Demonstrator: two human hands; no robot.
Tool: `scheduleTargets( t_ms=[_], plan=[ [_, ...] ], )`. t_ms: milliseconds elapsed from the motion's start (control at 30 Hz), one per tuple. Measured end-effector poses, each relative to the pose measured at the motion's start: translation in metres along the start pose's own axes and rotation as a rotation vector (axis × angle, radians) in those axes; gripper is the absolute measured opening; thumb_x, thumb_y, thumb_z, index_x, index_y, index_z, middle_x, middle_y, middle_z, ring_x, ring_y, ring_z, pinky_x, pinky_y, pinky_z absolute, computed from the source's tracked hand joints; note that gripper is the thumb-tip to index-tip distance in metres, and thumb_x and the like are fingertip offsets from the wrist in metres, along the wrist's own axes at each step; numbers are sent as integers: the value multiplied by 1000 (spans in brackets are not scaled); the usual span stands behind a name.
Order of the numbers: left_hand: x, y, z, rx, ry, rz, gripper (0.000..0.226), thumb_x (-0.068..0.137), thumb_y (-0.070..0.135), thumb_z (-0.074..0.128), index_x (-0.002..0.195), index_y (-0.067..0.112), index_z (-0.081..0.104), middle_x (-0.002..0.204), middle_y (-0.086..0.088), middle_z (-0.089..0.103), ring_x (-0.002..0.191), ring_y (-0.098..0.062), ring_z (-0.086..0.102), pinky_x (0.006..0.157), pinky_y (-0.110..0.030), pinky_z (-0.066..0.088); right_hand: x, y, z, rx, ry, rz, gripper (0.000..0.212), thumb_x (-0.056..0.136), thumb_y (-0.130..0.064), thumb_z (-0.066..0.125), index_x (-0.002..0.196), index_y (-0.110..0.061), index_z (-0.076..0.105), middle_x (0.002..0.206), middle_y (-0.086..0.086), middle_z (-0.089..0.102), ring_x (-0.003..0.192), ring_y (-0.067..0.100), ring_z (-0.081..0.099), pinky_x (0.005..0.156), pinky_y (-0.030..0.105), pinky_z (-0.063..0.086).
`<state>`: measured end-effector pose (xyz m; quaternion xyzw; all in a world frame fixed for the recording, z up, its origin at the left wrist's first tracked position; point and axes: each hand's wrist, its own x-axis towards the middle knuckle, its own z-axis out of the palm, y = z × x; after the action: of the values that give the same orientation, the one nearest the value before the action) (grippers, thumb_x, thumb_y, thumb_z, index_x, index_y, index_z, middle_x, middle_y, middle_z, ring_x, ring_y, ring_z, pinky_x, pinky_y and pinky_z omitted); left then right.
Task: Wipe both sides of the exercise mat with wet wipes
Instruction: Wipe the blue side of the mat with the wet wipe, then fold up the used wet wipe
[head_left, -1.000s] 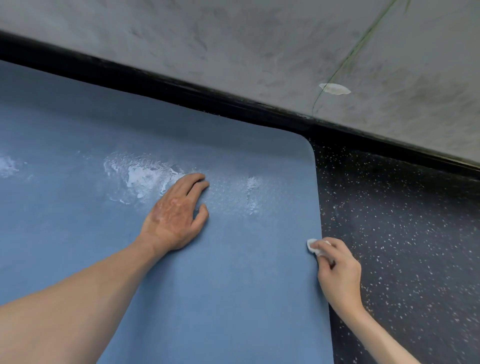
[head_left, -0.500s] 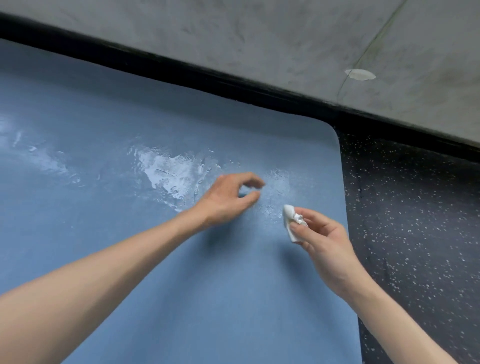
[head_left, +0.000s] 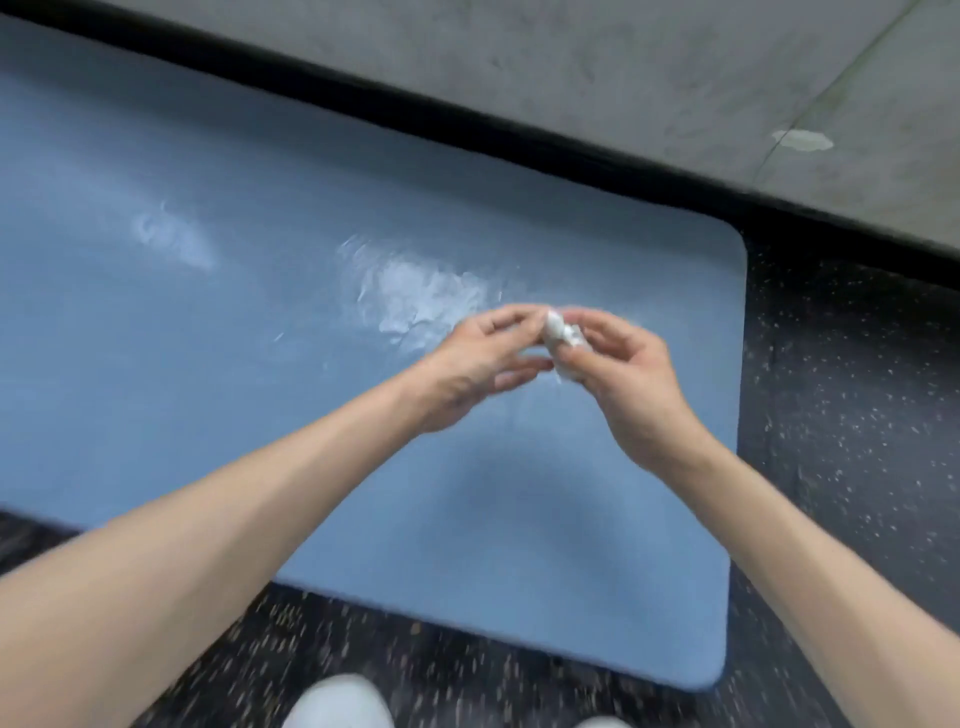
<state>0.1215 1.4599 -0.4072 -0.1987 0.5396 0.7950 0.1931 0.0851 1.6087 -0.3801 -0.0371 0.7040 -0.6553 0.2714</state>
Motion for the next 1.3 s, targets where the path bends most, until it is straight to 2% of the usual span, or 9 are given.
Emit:
scheduleTargets(
  t_ms=[133,267,433,767,967,1067,1133,1200,1300],
  plan=[
    [-82,41,4,-176,150,15,23,97,25,58,118,16,63,117,-6,67,100,-17,68,79,-16,51,-37,-63,37,14,-56,49,23,88,2,65,100,-18,69,86,1,65,70,6,59,73,20,47],
    [-165,90,20,-246,341,-6,7,95,22,61,101,20,63,93,4,71,78,-9,70,74,-15,52,-81,-128,74,50,-78,117,39,87,10,62,117,-14,59,94,10,67,74,9,64,73,21,50],
    [-269,155,41,-338,556,4,7,94,22,63,99,17,63,84,3,75,73,-8,68,70,-14,52,-133,-213,122,101,-96,177,22,82,7,69,99,-7,63,86,3,73,75,10,67,70,19,52],
    [-428,249,-18,-519,914,151,6,92,17,67,94,17,61,87,-2,76,77,-10,71,75,-17,53,-187,-325,278,24,-421,226,17,91,0,62,104,-8,68,91,11,72,81,19,66,79,27,53],
    [-515,261,-74,-756,1053,264,21,94,16,63,110,3,61,97,-9,75,88,-17,71,91,-30,53,-219,-356,393,-106,-553,195,19,88,-1,66,103,-12,70,100,20,70,89,26,65,86,40,53],
    [-562,267,-102,-820,1112,269,29,94,16,62,117,-2,60,101,-11,74,89,-20,70,95,-36,52,-240,-373,443,-147,-629,182,25,82,-8,71,106,-7,67,94,16,71,82,20,64,74,28,53],
    [-594,271,-119,-834,1128,256,27,95,16,62,116,-2,61,95,-6,75,82,-16,68,86,-28,54,-250,-381,473,-166,-656,181,24,83,1,71,105,-3,64,88,10,70,79,17,64,69,22,52],
    [-622,273,-137,-829,1139,236,22,95,16,61,112,3,63,93,-1,75,83,-13,68,76,-20,54,-257,-389,501,-178,-686,168,21,84,7,67,103,-2,63,87,9,70,80,17,64,70,21,53],
    [-656,276,-163,-793,1170,208,21,95,22,61,110,8,65,99,0,76,85,-12,69,82,-23,53,-263,-396,542,-190,-737,166,19,85,7,65,101,-2,65,86,6,72,81,16,66,72,21,53]
  ],
)
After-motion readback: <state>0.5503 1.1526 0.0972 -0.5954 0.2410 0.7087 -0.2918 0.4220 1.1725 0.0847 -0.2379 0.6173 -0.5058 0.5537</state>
